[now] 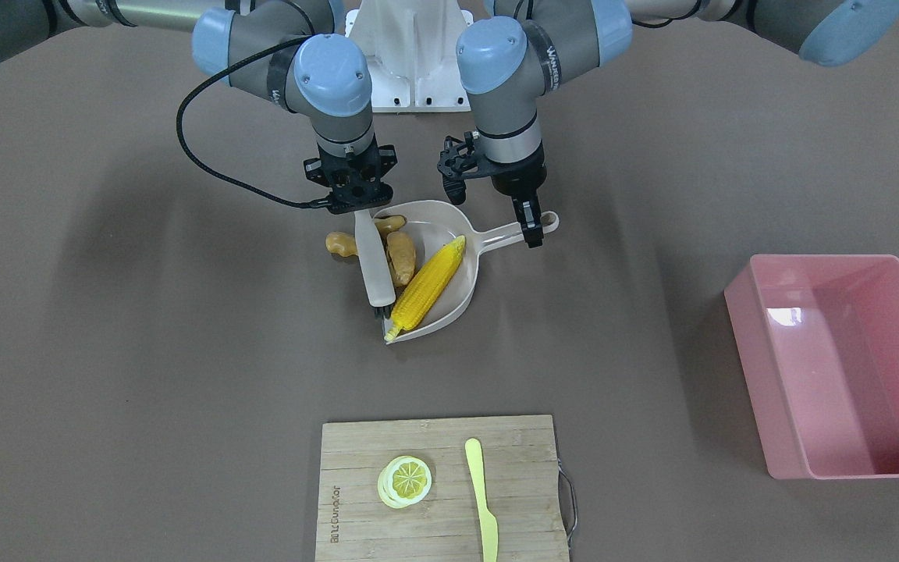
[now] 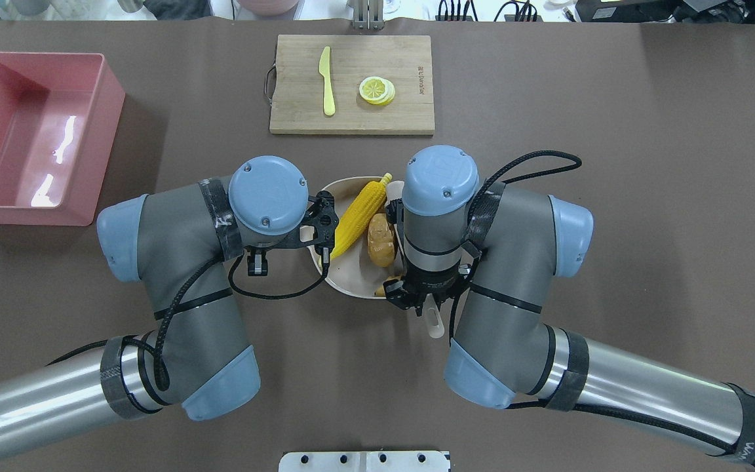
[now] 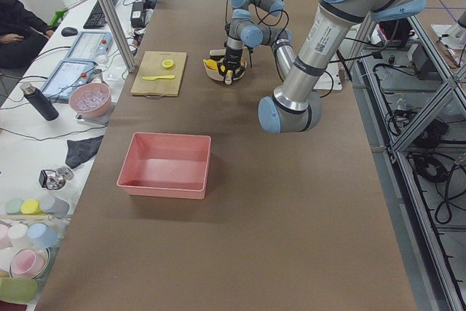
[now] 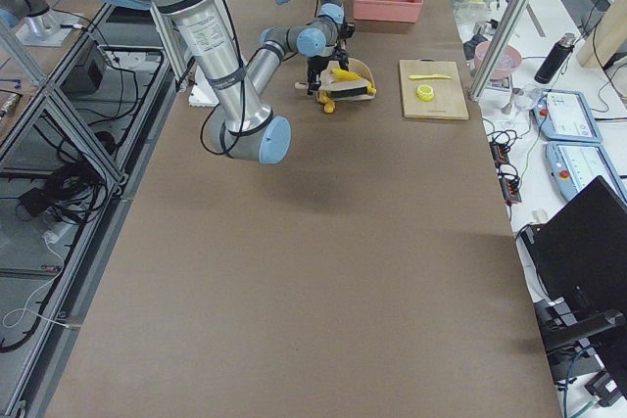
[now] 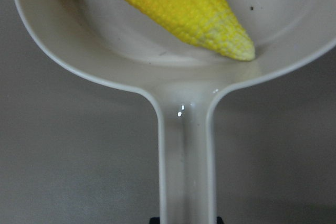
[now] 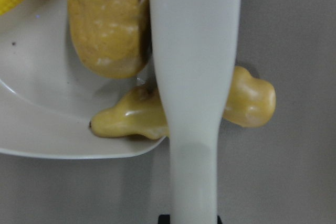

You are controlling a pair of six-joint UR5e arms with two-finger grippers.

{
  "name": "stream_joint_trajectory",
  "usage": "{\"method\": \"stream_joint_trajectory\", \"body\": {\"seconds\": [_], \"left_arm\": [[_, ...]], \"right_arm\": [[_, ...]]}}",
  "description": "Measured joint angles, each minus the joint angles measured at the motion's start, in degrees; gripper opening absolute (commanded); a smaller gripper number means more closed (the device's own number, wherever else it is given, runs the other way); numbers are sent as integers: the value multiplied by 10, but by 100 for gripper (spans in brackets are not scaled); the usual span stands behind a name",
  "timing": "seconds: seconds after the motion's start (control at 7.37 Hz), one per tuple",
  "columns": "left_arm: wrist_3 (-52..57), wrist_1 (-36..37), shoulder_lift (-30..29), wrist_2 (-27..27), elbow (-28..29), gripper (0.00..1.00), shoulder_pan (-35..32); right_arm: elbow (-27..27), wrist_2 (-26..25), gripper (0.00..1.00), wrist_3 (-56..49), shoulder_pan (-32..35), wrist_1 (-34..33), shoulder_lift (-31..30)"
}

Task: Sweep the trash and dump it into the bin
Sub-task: 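Sweep the potato into the dustpan with the brush in the right gripper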

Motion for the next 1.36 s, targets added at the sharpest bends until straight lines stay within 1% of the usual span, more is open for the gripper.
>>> {"method": "stream_joint_trajectory", "body": {"seconds": [0.41, 0.81, 1.09, 1.22, 1.36], "left_arm": [[0, -1, 1, -1, 0, 0, 1], [0, -1, 1, -1, 0, 0, 5], [0, -2, 2, -1, 1, 0, 6], [-1, -3, 3, -1, 1, 0, 9], [-1, -3, 4, -1, 1, 0, 12]], "right_arm": [[5, 20, 0, 13, 23, -3, 0], [5, 22, 0, 73, 7, 1, 18], [3, 26, 0, 107, -3, 28, 21], [4, 42, 0, 114, 5, 40, 17], [16, 69, 0, 112, 27, 42, -1]]}}
